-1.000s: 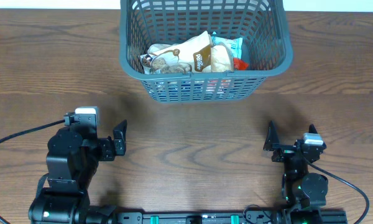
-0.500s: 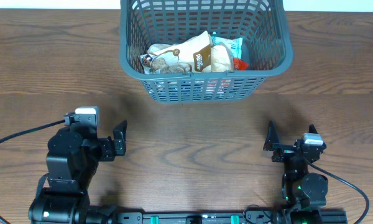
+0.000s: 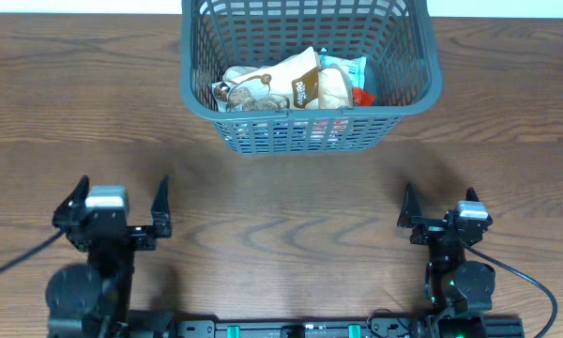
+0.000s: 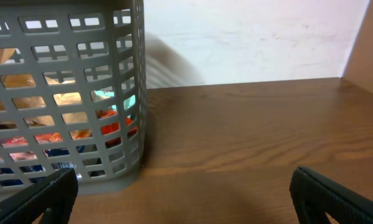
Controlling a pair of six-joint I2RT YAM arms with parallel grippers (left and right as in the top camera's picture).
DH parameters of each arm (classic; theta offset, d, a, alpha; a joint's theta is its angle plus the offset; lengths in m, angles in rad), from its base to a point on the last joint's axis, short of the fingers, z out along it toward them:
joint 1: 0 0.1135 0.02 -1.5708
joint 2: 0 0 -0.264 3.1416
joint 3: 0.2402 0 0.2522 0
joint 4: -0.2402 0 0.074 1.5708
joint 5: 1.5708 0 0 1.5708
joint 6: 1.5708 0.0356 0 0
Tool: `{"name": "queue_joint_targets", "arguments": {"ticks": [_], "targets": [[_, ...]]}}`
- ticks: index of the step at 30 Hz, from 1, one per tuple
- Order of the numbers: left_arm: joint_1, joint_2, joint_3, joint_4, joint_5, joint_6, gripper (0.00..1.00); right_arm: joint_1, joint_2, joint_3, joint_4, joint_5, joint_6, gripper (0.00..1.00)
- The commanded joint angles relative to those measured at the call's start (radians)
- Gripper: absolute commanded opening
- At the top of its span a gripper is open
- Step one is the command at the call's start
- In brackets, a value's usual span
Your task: Pack container
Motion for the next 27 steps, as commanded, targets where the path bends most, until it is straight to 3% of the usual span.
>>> {"name": "queue_joint_targets", "arguments": {"ticks": [1,8,16,21,27], "targets": [[0.006,-0.088,-0.135,0.129,-0.019,-0.024,0.99,-0.008,-0.007,-0.005,-0.001,0.017,0.013,0.99],[0.006,-0.211,-0.383,0.406,-0.029,-0.089,0.99,-0.008,-0.007,-0.005,-0.001,0.017,0.013,0.99],[0.006,-0.277,-0.596,0.546,-0.118,-0.274,0.98,-0.008,-0.007,-0.005,-0.001,0.017,0.013,0.99],[0.003,-0.277,-0.605,0.427,-0.120,-0.363,0.99,-0.008,-0.007,-0.005,-0.001,0.017,0.013,0.99],[0.003,-0.277,-0.605,0.300,-0.017,-0.366,0.99,-0.008,-0.007,-0.005,-0.001,0.017,0.013,0.99]]}}
